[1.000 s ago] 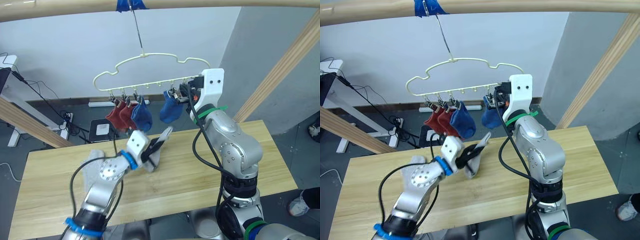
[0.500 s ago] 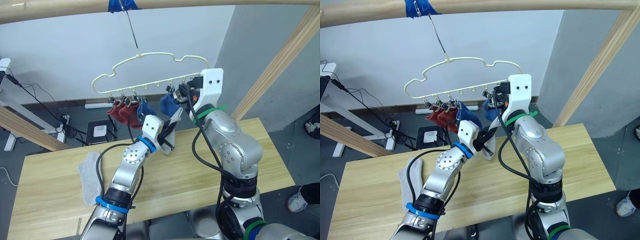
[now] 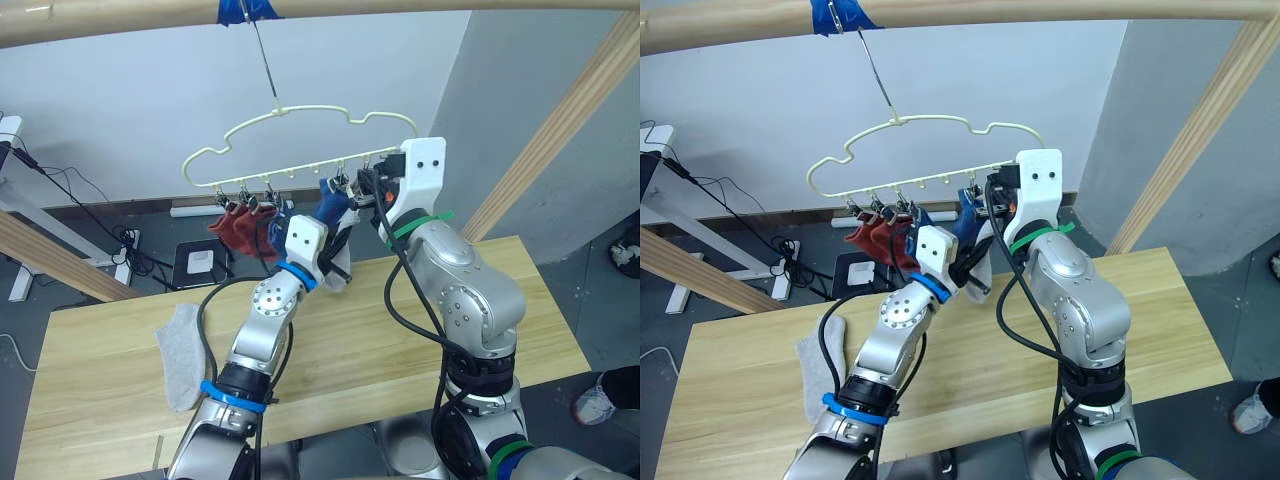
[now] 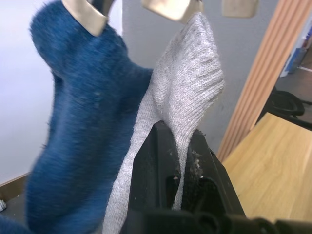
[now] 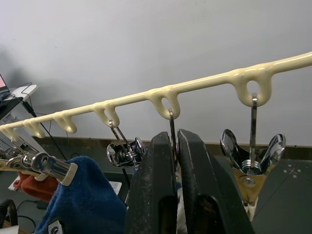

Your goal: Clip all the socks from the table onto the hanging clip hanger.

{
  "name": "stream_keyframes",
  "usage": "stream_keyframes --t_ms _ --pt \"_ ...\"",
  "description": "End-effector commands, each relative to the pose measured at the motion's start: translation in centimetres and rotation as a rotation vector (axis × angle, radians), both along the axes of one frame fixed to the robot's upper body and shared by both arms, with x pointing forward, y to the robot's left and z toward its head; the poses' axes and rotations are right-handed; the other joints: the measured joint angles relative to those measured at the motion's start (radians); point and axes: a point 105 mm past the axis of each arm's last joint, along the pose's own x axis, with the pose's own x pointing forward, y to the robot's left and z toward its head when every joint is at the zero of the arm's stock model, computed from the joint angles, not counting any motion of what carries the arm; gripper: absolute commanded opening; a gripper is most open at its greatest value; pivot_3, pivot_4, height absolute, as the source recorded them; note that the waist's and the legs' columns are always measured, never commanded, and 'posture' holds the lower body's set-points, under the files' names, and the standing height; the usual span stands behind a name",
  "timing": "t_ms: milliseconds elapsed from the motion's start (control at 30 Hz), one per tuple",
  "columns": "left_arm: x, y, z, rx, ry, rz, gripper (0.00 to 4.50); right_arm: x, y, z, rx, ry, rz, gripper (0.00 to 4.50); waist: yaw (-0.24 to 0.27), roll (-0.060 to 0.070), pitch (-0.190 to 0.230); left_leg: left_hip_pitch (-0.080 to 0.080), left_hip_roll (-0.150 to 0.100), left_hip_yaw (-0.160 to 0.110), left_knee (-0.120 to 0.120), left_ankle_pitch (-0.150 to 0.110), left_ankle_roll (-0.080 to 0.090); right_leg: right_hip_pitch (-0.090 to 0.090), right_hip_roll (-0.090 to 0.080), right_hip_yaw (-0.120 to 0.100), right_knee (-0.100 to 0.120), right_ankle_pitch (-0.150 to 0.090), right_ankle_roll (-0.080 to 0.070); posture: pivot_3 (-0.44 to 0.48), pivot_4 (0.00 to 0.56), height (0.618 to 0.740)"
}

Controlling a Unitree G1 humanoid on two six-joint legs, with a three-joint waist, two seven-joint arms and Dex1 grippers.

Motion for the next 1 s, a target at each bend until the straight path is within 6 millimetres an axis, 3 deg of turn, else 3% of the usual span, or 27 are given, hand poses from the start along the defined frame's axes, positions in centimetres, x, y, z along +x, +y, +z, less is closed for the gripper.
stream_keyframes --t_ms 33,367,467,733,800,900,1000 --pt "0.16 -0.29 1.46 -0.024 -0.043 0.014 0.03 -0.60 -0.05 1.24 0.010 -0.051 0.000 0.00 -0.001 0.000 0.000 0.000 0.000 0.000 0.000 0.000 0.000 0.000 0.000 0.000 0.000 0.000 0.000 -0.350 0.251 0.740" --pt "0.23 -0.38 1.59 -0.041 -0.034 0.023 0.03 -0.60 -0.10 1.20 0.007 -0.053 -0.005 0.00 -0.003 0.000 0.000 0.000 0.000 0.000 0.000 0.000 0.000 0.000 0.000 0.000 0.000 0.000 0.000 -0.350 0.251 0.740" --pt "0.19 -0.47 1.81 -0.046 -0.044 0.019 0.00 -0.63 -0.25 1.30 0.014 -0.058 -0.014 0.83 -0.003 0.000 0.000 0.000 0.000 0.000 0.000 0.000 0.000 0.000 0.000 0.000 0.000 0.000 0.000 -0.350 0.250 0.740" --pt "0.28 -0.68 2.14 -0.046 -0.054 0.011 0.00 -0.68 -0.12 1.25 0.014 -0.054 -0.007 3.88 -0.006 0.000 0.000 0.000 0.000 0.000 0.000 0.000 0.000 0.000 0.000 0.000 0.000 0.000 0.000 -0.351 0.251 0.740" --pt "0.20 -0.72 2.29 -0.046 -0.064 0.008 0.00 -0.72 -0.12 1.21 0.010 -0.053 -0.004 4.46 -0.006 0.000 0.000 0.000 0.000 0.000 0.000 0.000 0.000 0.000 0.000 0.000 0.000 0.000 0.000 -0.352 0.250 0.740" --pt "0.07 -0.68 2.32 -0.052 -0.062 0.003 0.00 -0.92 -0.10 1.19 0.004 -0.056 0.009 4.46 -0.008 0.000 0.000 0.000 0.000 0.000 0.000 0.000 0.000 0.000 0.000 0.000 0.000 0.000 0.000 -0.352 0.250 0.740" --pt "0.09 -0.62 2.24 -0.047 -0.056 0.000 0.74 -1.17 -0.02 1.07 -0.007 -0.056 0.026 4.50 -0.012 0.000 0.000 0.000 -0.001 0.000 0.000 0.000 0.000 0.000 0.000 0.000 0.000 0.000 0.000 -0.354 0.249 0.740"
